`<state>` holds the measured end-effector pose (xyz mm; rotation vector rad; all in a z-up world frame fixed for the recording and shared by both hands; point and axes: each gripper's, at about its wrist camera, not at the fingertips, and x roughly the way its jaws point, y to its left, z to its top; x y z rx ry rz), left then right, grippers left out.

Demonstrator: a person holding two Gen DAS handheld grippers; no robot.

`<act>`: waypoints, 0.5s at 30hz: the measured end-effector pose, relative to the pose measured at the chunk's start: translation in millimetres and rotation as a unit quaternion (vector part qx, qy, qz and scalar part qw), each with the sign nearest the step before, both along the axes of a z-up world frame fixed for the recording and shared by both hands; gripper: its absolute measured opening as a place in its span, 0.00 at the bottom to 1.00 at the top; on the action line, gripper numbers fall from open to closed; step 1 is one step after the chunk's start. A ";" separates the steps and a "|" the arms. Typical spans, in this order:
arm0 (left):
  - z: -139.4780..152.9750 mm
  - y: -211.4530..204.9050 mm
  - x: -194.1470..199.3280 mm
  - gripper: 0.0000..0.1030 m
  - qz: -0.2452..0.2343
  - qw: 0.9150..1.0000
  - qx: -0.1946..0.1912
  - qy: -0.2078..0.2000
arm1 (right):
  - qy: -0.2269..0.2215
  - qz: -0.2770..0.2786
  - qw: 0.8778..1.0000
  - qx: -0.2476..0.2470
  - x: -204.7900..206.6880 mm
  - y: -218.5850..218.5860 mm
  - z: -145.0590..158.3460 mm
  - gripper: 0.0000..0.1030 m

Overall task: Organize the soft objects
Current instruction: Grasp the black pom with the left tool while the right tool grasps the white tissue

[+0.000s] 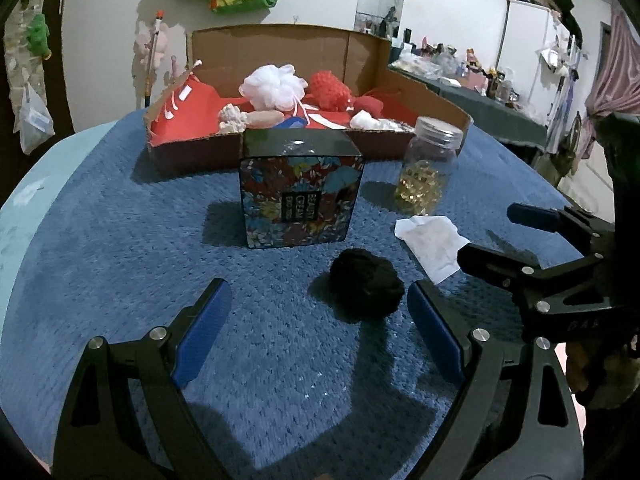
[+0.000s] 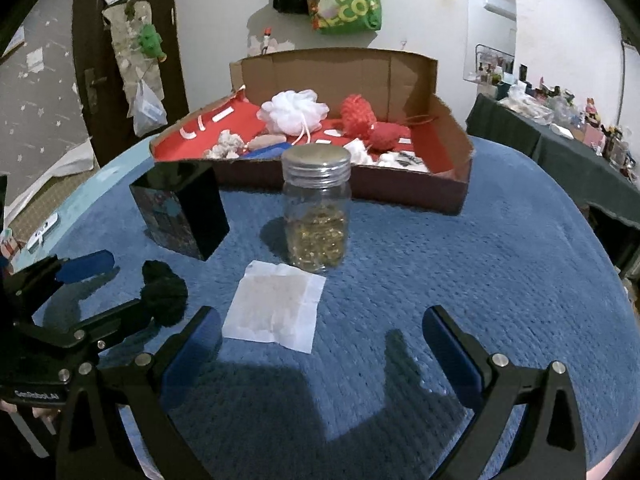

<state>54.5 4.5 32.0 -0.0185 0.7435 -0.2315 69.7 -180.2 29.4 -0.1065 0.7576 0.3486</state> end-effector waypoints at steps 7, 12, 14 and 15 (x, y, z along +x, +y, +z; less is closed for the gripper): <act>-5.0 -4.7 8.7 0.78 -0.027 1.000 0.010 0.010 | 0.002 0.028 0.999 -0.026 7.8 13.6 -5.8 0.95; -8.2 -10.2 11.1 0.33 -0.074 0.997 -0.018 0.019 | 0.006 0.053 0.998 -0.044 11.8 25.3 -14.1 0.77; -8.6 -13.2 9.6 0.32 -0.087 0.996 -0.023 0.018 | 0.012 0.067 0.997 -0.037 11.8 27.4 -16.9 0.43; -7.8 -15.2 7.7 0.32 -0.087 0.996 -0.020 0.015 | 0.016 0.079 0.996 -0.027 10.7 28.4 -17.8 0.35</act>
